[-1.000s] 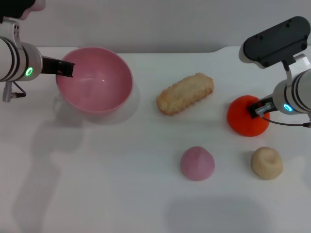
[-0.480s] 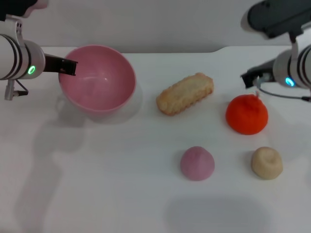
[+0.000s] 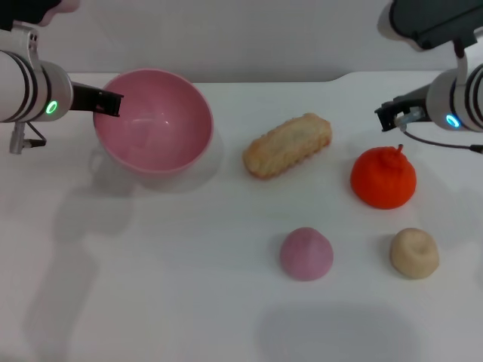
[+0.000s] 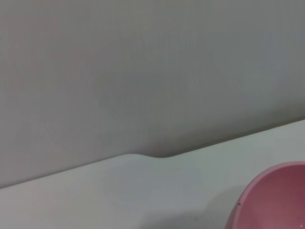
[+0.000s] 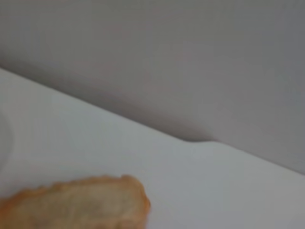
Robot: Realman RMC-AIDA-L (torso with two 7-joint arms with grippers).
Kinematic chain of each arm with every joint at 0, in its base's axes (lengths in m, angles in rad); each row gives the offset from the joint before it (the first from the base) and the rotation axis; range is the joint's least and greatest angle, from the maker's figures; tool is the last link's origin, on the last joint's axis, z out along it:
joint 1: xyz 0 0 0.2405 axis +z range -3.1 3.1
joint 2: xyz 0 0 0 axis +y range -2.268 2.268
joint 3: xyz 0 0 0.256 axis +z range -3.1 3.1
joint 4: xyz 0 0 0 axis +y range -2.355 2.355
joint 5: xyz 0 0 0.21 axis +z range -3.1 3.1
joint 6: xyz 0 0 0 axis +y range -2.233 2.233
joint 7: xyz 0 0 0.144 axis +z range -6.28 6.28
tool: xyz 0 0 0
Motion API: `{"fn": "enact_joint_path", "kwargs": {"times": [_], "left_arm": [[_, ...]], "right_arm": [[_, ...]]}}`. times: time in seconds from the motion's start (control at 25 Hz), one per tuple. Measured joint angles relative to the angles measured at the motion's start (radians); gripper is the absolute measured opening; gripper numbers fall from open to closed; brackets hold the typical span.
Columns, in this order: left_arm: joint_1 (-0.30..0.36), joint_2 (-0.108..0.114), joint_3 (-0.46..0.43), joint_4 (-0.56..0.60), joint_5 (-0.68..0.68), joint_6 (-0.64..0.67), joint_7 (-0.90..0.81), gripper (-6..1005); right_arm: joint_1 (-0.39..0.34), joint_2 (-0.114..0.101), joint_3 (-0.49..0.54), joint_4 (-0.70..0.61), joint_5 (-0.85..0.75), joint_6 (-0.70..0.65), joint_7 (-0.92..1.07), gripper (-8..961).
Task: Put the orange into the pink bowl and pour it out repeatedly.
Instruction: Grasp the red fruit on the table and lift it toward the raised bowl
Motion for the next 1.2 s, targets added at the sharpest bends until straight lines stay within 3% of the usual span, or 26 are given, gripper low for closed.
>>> {"fn": "enact_joint_path", "kwargs": {"times": [0.16,0.8,1.2], "left_arm": [[-0.007,0.000,-0.002,-0.010,0.000,0.004,0.000,48],[-0.038,0.000,-0.009,-0.056,0.000,0.014,0.000,48],[-0.047,0.000,-0.009,-0.051,0.000,0.013,0.000,48]], "right_arm": [[-0.003,0.000,-0.001,0.009,-0.002,0.000,0.000,69],[-0.001,0.003,-0.044,0.083,0.034,-0.020,0.048,729],[0.001,0.002,-0.056,0.113,0.066,-0.032,0.063,710]]}}
